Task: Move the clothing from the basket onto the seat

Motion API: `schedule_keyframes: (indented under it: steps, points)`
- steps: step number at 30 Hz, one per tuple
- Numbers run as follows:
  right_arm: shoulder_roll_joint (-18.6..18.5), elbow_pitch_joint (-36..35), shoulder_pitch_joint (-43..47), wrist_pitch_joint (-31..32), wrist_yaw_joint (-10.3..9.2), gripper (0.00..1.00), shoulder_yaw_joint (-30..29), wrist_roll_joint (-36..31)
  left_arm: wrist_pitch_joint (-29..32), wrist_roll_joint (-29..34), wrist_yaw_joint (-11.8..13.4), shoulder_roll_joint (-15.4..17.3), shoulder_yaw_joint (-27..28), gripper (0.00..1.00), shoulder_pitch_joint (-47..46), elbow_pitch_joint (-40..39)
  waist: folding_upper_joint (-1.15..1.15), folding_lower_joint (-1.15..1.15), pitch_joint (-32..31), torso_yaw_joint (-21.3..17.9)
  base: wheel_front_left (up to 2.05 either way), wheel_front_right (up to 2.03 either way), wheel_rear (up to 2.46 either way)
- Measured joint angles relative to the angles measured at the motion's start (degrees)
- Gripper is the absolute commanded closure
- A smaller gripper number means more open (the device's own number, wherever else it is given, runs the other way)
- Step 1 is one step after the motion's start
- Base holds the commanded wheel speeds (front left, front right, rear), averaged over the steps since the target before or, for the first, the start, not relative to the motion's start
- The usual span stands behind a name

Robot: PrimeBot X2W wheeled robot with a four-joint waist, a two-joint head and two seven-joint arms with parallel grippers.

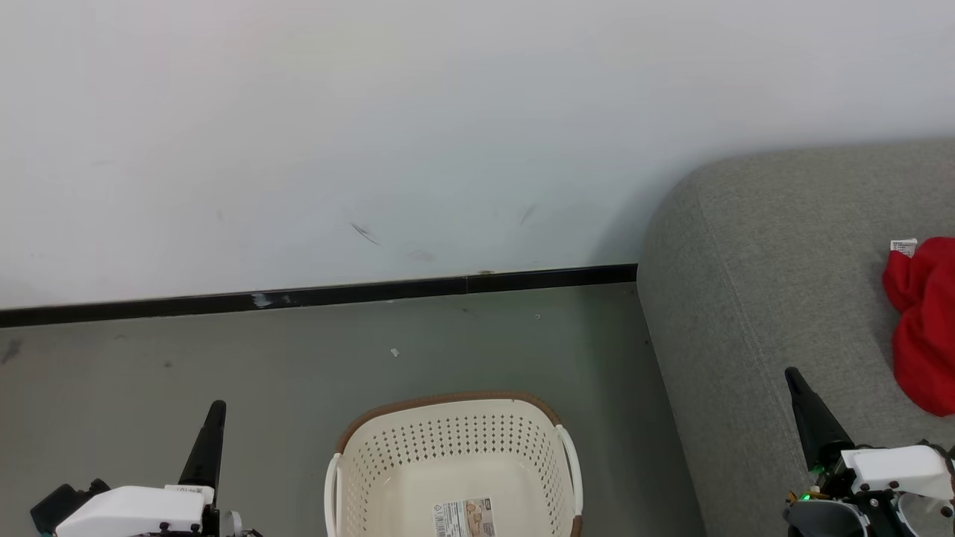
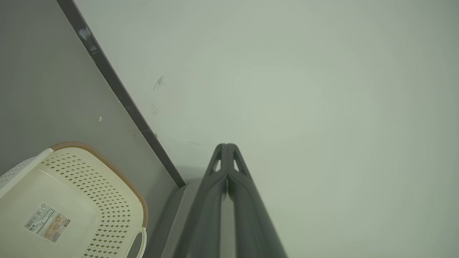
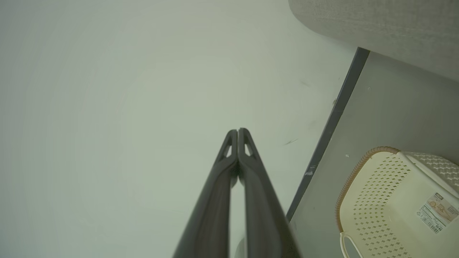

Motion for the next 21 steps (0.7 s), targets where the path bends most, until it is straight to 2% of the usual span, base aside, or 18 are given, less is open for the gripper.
schedule_keyframes:
  steps: [9,21]
  points:
    - [0.10,0.20,-0.01,1.72,0.00,1.00,-0.96,7.57,1.47,-7.04,-1.55,-0.14,2.19,1.00,0.00,0.21,0.00,-0.01,-0.37,-0.21,0.00,0.00,0.00]
    - [0.10,0.25,-0.02,1.75,0.00,1.00,-1.04,7.76,1.48,-7.17,-1.72,-0.19,2.27,1.00,0.00,0.47,0.00,-0.01,-0.37,-0.21,0.00,0.00,0.00]
